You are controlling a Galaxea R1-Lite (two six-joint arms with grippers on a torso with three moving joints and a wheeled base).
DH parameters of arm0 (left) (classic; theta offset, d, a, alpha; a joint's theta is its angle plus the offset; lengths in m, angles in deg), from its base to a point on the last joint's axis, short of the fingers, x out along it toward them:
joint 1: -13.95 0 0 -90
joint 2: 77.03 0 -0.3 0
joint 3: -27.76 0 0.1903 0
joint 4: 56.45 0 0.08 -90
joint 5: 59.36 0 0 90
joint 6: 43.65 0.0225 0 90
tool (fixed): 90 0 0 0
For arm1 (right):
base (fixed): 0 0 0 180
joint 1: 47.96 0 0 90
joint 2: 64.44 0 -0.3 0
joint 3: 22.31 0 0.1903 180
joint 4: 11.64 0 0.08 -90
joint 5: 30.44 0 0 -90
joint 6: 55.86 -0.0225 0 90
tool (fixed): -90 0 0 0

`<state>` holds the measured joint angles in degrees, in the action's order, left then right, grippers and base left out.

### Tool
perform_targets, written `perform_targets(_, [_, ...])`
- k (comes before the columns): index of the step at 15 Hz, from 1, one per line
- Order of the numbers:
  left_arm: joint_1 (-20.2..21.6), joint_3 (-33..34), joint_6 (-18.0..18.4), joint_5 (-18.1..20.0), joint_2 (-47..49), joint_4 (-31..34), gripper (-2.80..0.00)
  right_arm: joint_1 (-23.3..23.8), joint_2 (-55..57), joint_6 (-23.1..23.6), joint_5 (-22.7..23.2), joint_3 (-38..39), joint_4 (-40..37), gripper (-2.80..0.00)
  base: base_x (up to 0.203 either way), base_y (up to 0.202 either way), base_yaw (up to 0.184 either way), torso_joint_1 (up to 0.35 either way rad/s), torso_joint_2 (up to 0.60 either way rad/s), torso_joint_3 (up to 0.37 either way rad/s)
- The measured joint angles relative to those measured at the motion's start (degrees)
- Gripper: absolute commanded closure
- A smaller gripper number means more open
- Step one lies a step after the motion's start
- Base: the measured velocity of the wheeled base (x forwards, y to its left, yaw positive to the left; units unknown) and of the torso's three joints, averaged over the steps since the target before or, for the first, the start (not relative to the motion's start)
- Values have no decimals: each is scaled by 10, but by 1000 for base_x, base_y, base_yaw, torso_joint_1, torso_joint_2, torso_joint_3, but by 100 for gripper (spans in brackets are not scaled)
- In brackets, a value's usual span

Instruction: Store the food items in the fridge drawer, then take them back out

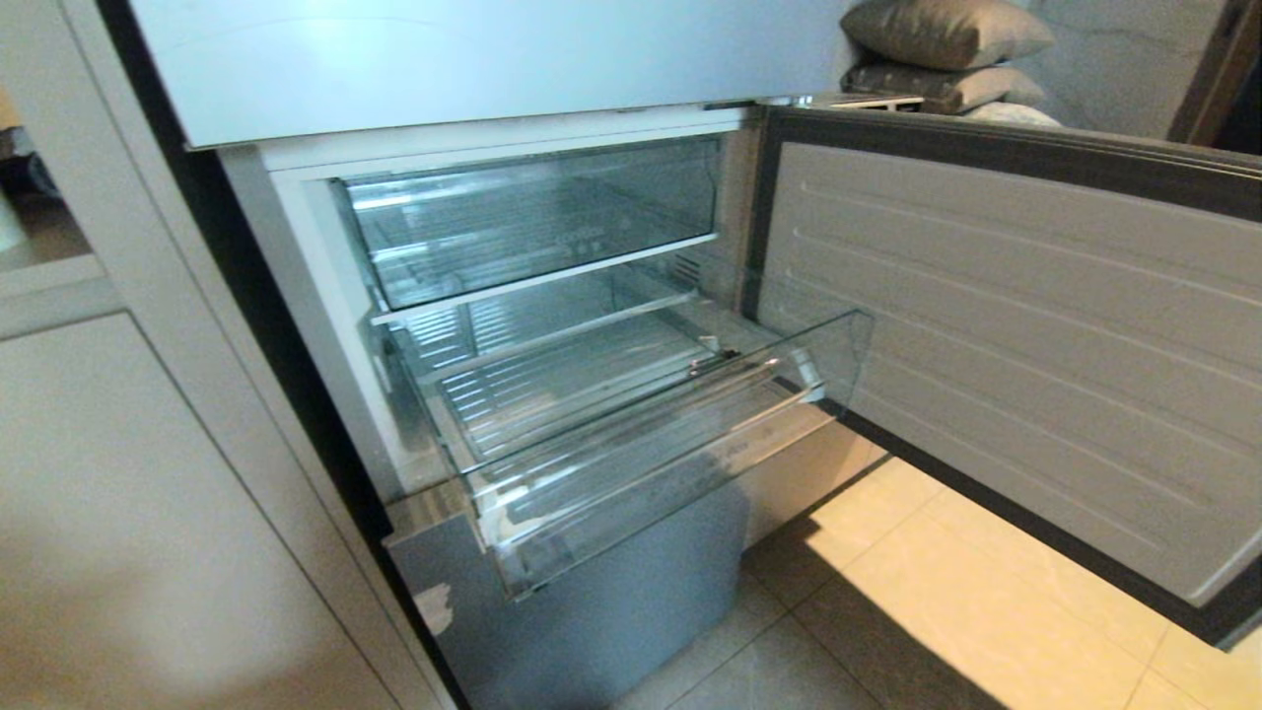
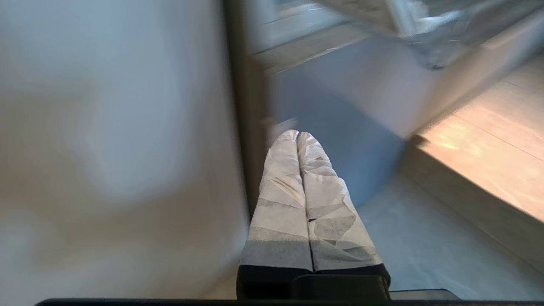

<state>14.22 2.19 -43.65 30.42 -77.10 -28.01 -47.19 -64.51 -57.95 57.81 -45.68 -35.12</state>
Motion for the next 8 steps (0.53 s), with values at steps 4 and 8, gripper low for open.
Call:
perform_targets(4, [0,0,0,0,0,0,0,0,0,0,0,0,0,0,1,-8,176,2,2,5])
perform_targets(8, [0,0,0,0,0,0,0,0,0,0,0,0,0,0,3,-8,173,0,2,2])
